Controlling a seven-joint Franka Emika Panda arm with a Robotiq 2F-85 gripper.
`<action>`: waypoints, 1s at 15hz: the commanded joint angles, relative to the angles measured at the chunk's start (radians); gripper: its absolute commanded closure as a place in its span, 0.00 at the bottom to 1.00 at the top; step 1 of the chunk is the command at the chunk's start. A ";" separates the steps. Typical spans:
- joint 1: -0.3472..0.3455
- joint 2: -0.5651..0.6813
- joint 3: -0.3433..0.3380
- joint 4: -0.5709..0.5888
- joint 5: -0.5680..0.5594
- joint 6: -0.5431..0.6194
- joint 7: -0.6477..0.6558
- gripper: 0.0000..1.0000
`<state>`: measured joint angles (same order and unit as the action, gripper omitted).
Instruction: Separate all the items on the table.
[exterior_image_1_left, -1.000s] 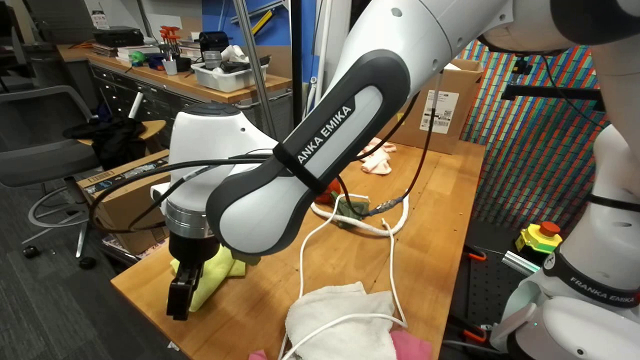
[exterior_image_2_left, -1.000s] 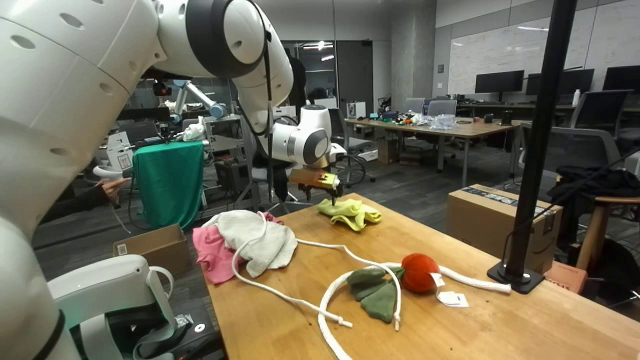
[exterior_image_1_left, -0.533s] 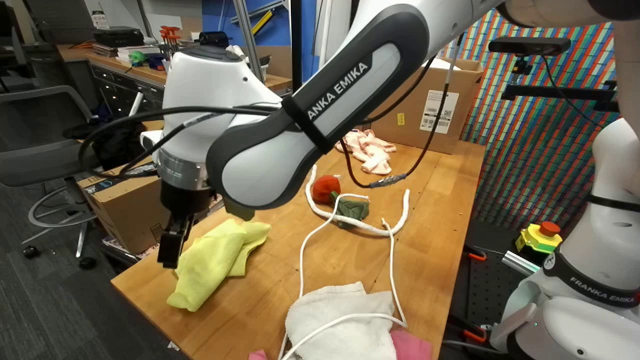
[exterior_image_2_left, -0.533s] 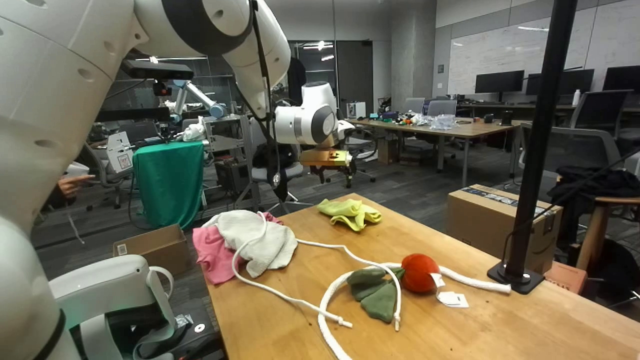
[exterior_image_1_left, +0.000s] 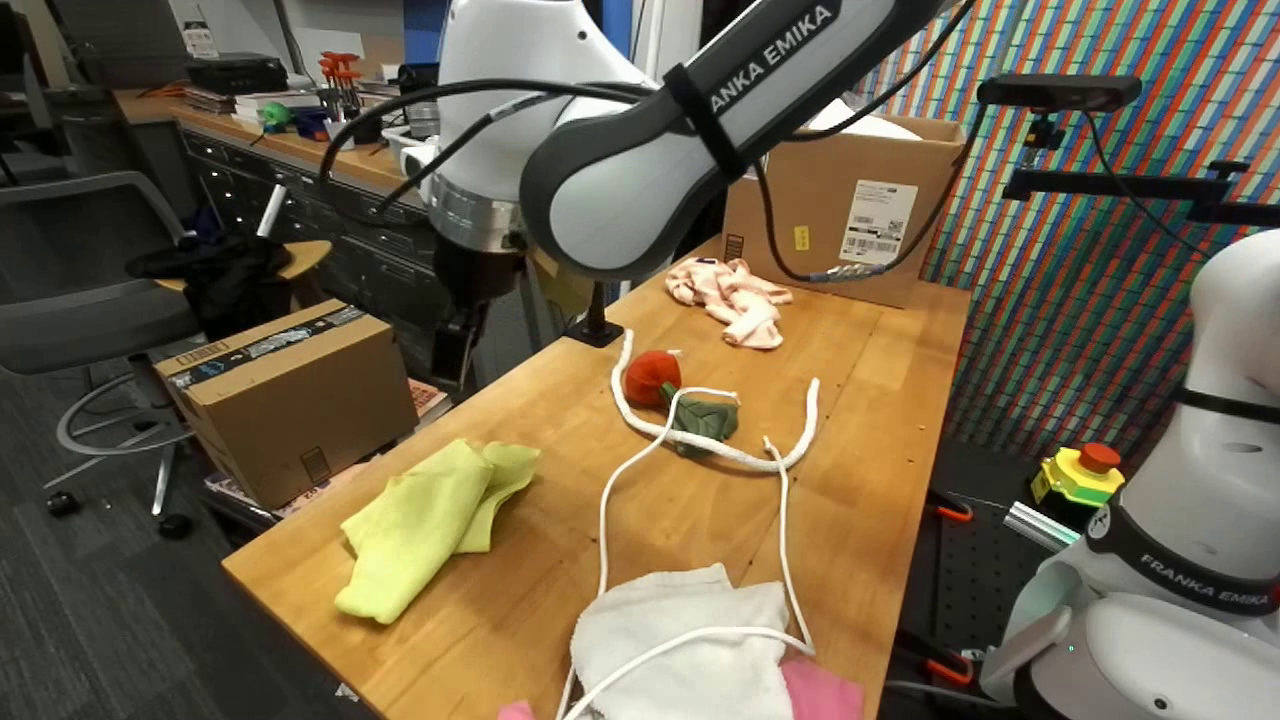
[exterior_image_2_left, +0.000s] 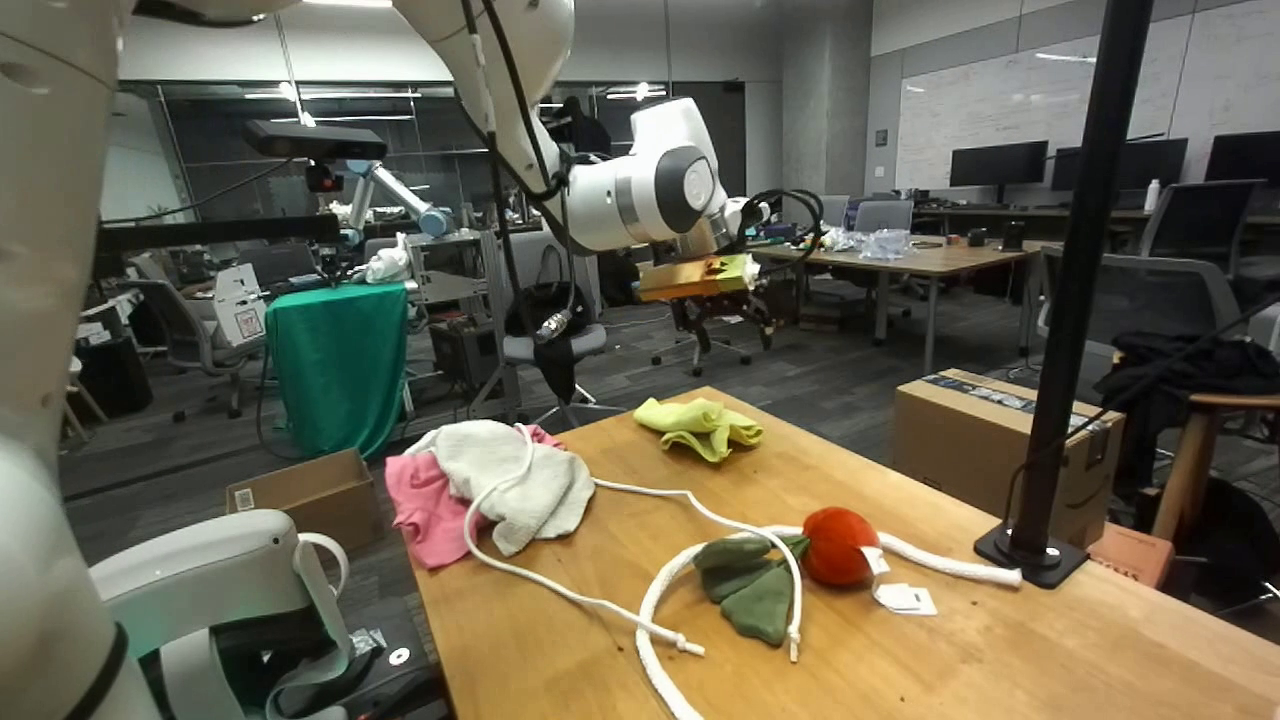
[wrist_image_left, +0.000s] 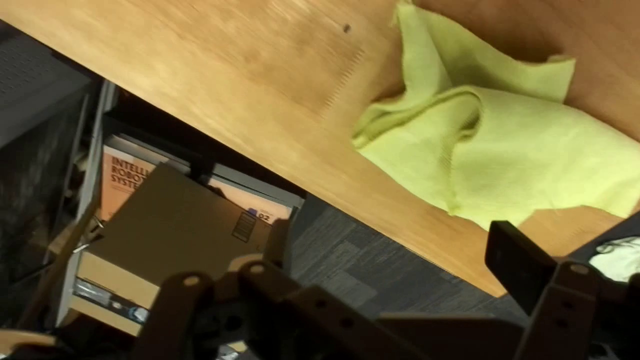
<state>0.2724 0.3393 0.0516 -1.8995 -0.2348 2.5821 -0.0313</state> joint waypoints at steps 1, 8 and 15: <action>-0.039 -0.132 -0.041 -0.136 -0.074 -0.032 0.077 0.00; -0.142 -0.163 -0.079 -0.240 -0.116 -0.079 0.127 0.00; -0.172 -0.152 -0.120 -0.297 -0.191 -0.104 0.249 0.00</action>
<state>0.1018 0.2064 -0.0535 -2.1715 -0.3761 2.4953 0.1390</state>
